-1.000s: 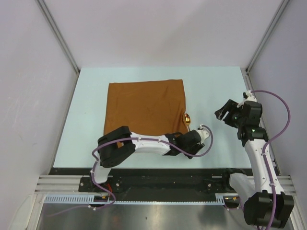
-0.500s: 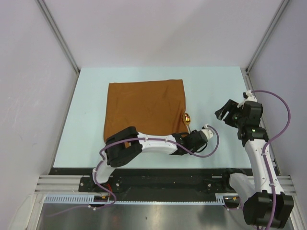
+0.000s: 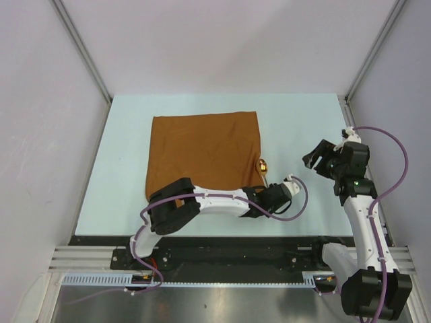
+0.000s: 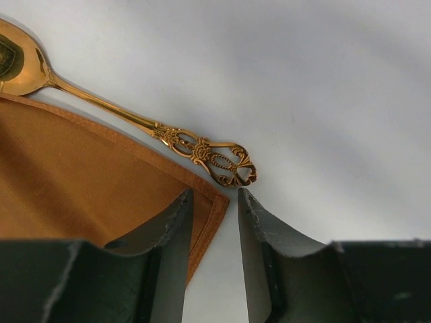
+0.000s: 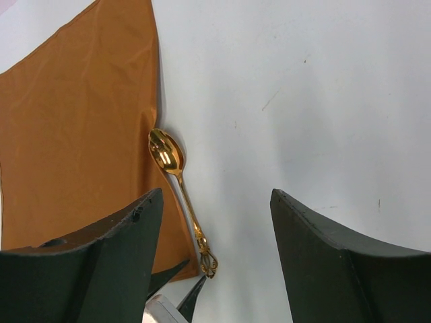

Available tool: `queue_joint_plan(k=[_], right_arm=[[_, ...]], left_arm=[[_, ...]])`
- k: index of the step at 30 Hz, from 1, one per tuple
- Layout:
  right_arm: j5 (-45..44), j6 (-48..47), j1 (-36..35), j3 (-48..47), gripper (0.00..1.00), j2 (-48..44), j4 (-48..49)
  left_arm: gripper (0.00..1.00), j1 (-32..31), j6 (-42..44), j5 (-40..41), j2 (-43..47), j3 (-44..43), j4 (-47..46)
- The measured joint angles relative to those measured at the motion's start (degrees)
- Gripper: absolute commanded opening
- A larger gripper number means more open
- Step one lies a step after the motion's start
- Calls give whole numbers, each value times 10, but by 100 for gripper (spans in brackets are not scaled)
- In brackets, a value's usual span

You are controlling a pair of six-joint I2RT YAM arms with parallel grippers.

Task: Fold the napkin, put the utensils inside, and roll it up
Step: Fold the napkin at the center of the board.

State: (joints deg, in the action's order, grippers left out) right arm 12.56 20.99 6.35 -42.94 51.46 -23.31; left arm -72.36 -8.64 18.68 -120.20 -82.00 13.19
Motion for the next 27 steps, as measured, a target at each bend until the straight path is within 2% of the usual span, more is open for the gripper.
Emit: queue_joint_plan(k=[2, 3, 6, 9, 18, 27], right_arm=[[0, -1, 1, 0, 71, 0, 0], [0, -2, 1, 0, 71, -1, 0], [0, -3, 2, 0, 71, -3, 0], [0, -6, 2, 0, 71, -6, -1], [0, -14, 3, 0, 71, -14, -4], [0, -14, 4, 0, 71, -14, -4]], left_arm=[[33, 1, -3, -4, -3, -5, 2], [24, 2, -4, -8, -5, -8, 3], [7, 5, -9, -19, -6, -10, 4], [0, 10, -14, -28, -6, -10, 5], [0, 18, -19, -48, 1, 2, -9], [0, 20, -30, -59, 87, 75, -17]])
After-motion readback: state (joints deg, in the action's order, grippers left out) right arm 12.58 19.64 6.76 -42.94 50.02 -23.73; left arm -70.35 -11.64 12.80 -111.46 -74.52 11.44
